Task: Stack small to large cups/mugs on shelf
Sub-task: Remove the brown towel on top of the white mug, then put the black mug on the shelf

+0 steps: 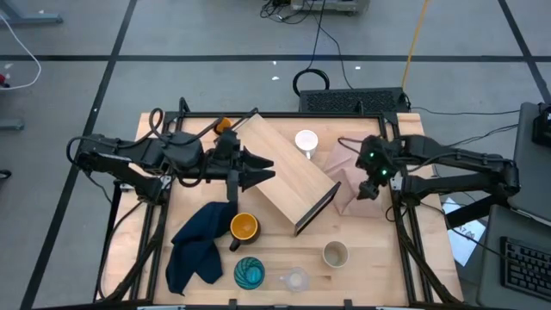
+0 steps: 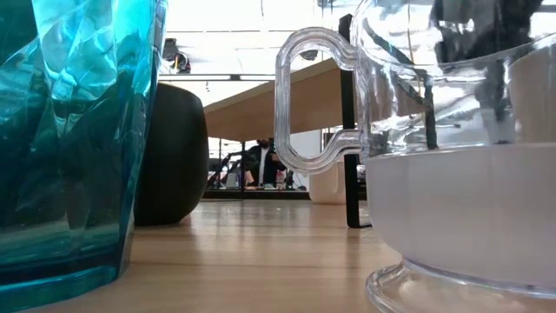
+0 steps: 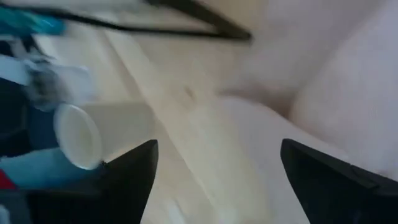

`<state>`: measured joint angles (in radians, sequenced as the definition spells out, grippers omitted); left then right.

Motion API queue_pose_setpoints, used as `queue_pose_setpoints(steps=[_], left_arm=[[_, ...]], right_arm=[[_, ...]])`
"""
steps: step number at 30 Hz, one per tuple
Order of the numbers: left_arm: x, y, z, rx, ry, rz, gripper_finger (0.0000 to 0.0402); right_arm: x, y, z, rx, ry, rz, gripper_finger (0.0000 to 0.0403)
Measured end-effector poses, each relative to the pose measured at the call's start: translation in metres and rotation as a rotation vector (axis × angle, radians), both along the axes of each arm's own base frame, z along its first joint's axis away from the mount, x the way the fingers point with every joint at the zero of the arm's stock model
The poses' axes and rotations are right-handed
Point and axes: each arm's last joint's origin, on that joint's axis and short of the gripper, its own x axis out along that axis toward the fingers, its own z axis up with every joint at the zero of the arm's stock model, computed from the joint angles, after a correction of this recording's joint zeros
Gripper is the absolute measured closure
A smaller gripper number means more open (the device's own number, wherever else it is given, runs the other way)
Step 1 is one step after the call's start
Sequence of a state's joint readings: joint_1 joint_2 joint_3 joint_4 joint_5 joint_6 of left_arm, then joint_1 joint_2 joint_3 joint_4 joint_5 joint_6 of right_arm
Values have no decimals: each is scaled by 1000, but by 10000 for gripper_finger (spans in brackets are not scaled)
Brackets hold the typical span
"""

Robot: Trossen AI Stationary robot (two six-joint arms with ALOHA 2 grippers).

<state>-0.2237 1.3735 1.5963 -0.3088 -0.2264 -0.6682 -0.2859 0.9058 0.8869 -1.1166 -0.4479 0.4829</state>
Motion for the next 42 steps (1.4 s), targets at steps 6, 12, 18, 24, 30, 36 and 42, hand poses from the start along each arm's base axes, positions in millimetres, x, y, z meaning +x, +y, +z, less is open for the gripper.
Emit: queue_pose_setpoints(steps=[6, 12, 18, 24, 30, 36, 42], left_arm=[[-1, 0, -8, 23, 79, -1, 197], [-10, 5, -14, 41, 180, 21, 197], [-24, 17, -14, 77, 243, 125, 197], [-37, 27, -19, 77, 345, 152, 197], [-45, 29, -29, 21, 471, 45, 197], [-42, 22, -42, -52, 601, -59, 197], [-45, 12, -63, -95, 822, -40, 197]], right_arm=[[8, -3, 52, -54, -212, -29, 71], [13, -5, 100, -134, -450, -72, 71], [17, -7, 123, -181, -626, -91, 71], [23, -8, 133, -190, -738, -109, 71], [27, -9, 136, -207, -783, -101, 71], [29, -10, 135, -228, -781, -81, 71], [35, -12, 132, -230, -761, -74, 71]])
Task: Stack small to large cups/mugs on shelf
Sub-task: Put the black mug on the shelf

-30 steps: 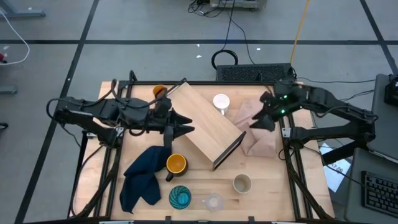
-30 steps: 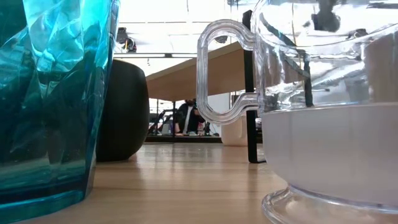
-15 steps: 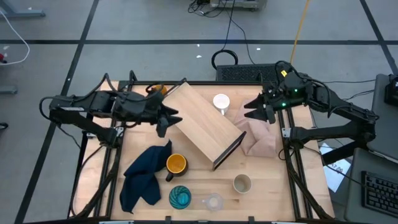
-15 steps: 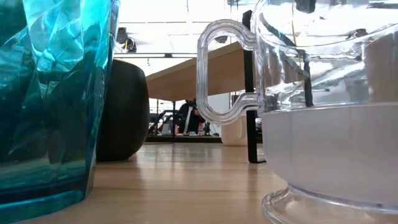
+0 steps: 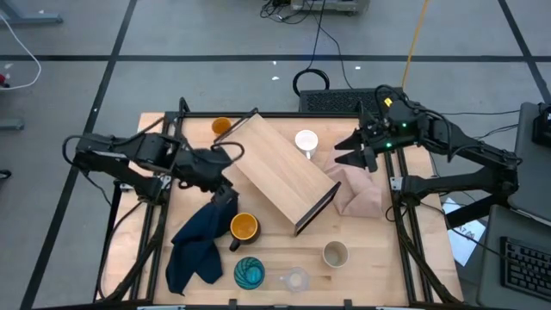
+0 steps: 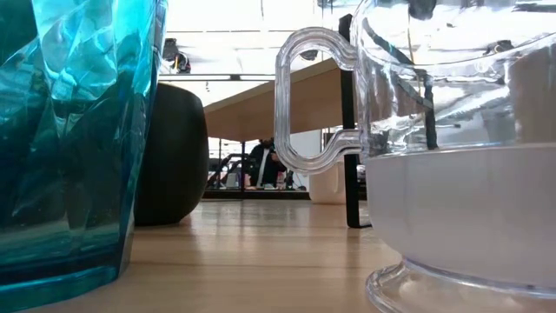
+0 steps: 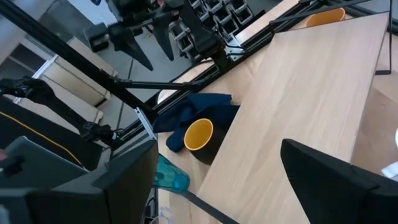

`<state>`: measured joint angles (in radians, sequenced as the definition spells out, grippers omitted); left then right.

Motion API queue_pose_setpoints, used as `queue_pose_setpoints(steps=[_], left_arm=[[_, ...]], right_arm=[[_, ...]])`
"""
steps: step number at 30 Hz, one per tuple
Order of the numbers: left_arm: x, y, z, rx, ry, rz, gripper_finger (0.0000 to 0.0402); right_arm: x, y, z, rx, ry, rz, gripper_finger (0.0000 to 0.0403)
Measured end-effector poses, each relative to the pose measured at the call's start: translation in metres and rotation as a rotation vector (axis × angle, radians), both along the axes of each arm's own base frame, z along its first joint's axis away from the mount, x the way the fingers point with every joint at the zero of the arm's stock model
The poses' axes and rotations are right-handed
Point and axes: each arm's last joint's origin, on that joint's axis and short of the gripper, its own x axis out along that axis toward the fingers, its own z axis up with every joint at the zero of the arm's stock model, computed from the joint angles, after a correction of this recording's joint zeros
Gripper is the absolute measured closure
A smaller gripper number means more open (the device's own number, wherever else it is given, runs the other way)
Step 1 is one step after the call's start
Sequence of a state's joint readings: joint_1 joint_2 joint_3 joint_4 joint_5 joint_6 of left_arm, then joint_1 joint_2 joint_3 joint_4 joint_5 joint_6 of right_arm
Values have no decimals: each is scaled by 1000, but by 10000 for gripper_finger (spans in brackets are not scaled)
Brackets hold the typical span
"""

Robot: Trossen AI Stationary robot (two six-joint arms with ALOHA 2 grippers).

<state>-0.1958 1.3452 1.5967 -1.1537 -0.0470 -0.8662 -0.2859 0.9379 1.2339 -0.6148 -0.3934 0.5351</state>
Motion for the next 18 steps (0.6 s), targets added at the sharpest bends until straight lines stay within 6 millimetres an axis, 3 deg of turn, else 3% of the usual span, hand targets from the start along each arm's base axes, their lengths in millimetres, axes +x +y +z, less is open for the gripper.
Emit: queue_pose_setpoints(steps=[6, 18], left_arm=[[5, -12, -20, -8, 184, 39, 197], [35, -42, -72, 106, 490, -35, 197]], right_arm=[[2, -1, -1, -4, 3, 2, 71], [2, -1, -1, -5, 1, 2, 71]])
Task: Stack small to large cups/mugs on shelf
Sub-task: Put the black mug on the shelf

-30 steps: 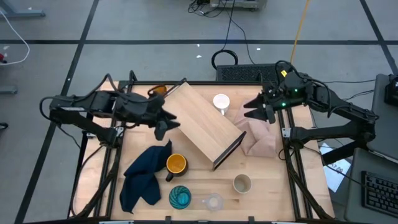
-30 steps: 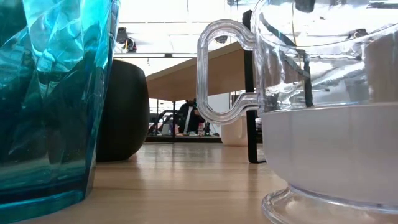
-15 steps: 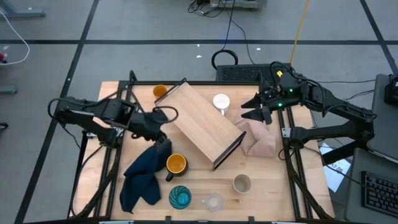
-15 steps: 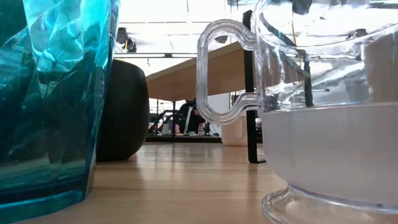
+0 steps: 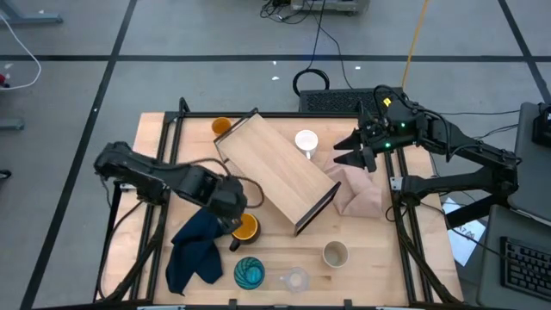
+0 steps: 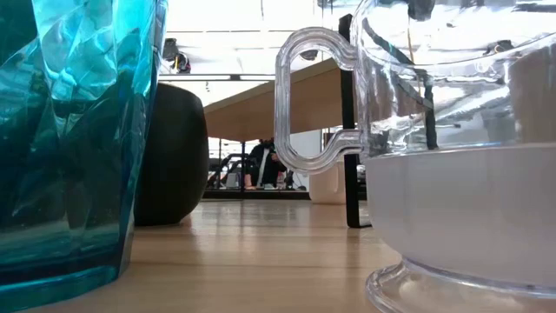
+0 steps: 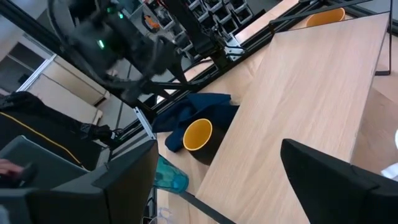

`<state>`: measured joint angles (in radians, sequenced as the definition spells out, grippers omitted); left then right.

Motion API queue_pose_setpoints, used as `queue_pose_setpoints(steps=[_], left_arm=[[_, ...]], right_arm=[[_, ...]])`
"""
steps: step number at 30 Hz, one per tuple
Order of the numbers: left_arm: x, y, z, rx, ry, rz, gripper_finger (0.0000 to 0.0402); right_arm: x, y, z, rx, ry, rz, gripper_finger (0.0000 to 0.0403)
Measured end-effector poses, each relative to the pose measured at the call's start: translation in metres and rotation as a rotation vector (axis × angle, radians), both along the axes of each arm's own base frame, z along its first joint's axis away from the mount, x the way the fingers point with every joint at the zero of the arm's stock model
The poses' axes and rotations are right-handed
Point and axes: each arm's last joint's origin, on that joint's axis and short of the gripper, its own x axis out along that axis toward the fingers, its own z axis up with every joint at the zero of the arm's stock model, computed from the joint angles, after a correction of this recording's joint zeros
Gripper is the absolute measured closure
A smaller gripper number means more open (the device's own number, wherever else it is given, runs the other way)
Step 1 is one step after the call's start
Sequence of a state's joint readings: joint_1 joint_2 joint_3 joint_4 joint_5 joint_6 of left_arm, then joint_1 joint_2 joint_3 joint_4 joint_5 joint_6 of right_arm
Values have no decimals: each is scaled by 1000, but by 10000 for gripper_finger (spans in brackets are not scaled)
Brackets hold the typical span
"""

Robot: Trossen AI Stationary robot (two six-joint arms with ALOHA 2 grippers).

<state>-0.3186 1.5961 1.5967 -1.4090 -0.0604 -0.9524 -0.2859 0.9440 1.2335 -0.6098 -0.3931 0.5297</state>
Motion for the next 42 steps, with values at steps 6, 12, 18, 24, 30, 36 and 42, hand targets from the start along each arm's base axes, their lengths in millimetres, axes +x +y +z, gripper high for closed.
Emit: queue_pose_setpoints(steps=[6, 12, 18, 24, 30, 36, 42], left_arm=[[9, -7, -16, 28, 75, 6, 197], [16, -10, -18, 40, 12, 24, 197], [24, -12, -20, 25, -39, 39, 197], [35, -15, -29, 8, -51, 35, 197], [44, -18, -40, 19, -38, 3, 197], [54, -13, -54, 30, 14, -4, 197], [53, -6, -58, 58, 63, -54, 197]], right_arm=[[0, 0, 0, 0, 0, 0, 71], [0, 0, 0, 1, 1, 0, 71], [0, 0, 0, 7, 1, -2, 71], [-2, 1, 1, 8, -5, 1, 71], [-4, 1, 2, 8, -16, 1, 71], [-6, 4, 4, 27, -25, 22, 71], [-5, 9, 4, 28, -29, 54, 71]])
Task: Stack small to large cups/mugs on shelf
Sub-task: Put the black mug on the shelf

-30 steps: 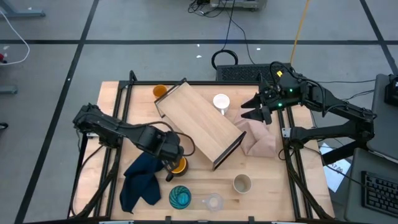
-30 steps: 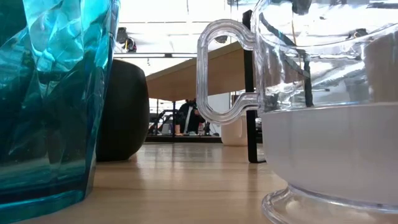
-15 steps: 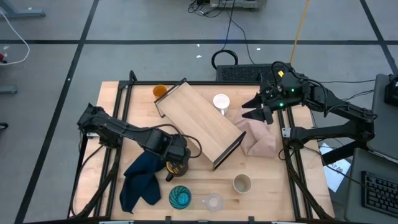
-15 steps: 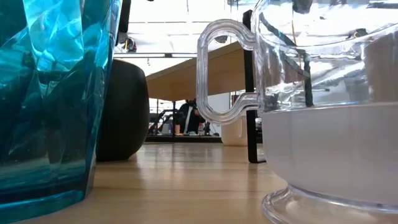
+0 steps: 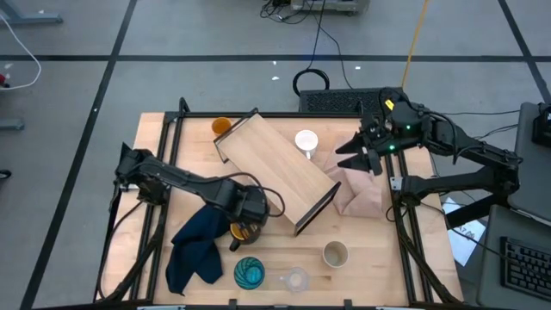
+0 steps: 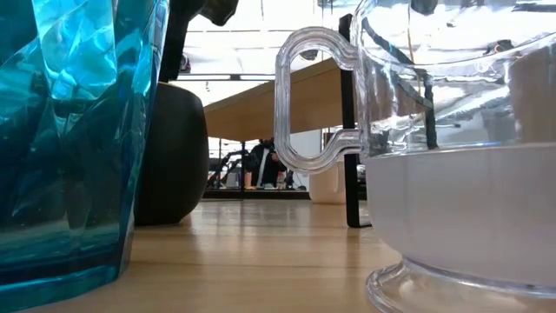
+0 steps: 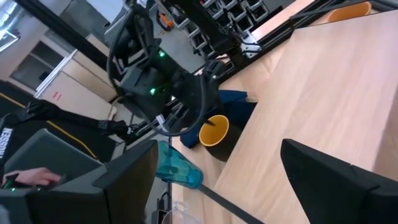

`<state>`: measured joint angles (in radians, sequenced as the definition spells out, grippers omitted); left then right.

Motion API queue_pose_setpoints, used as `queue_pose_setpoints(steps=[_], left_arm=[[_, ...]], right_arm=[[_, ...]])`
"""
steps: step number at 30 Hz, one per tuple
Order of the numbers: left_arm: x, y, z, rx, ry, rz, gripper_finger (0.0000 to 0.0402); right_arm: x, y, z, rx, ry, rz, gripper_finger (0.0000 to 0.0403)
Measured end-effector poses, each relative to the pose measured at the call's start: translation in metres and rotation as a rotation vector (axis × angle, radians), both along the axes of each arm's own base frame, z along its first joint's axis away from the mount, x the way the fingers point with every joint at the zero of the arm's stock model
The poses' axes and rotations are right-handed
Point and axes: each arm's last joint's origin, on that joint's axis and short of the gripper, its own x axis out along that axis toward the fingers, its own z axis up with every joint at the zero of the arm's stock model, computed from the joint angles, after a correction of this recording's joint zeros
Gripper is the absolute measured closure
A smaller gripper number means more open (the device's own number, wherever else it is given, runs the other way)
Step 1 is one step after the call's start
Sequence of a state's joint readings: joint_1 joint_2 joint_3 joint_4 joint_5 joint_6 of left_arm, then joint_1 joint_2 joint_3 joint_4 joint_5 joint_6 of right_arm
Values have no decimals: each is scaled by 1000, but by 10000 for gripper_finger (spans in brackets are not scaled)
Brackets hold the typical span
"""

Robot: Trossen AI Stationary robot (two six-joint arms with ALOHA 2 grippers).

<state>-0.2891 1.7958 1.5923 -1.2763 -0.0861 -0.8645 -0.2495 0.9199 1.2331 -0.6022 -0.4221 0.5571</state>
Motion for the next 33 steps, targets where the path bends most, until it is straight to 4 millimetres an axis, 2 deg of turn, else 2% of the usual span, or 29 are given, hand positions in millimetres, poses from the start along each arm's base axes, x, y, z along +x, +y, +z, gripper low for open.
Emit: queue_pose_setpoints(steps=[6, 20, 24, 30, 33], left_arm=[[-1, 7, -6, 4, 35, -34, 197], [-1, 6, -32, -58, 42, -57, 205], [-2, 6, -35, -68, 45, -67, 245], [0, 10, -34, -85, 46, -83, 373], [1, 12, -35, -85, 46, -64, 385]], right_arm=[[0, 3, 0, 7, 2, 13, 71], [1, 5, 0, 8, 2, 22, 71], [1, 5, 0, 7, 2, 23, 71], [1, 5, 0, 5, 1, 23, 71], [1, 5, 0, 5, 1, 22, 71]])
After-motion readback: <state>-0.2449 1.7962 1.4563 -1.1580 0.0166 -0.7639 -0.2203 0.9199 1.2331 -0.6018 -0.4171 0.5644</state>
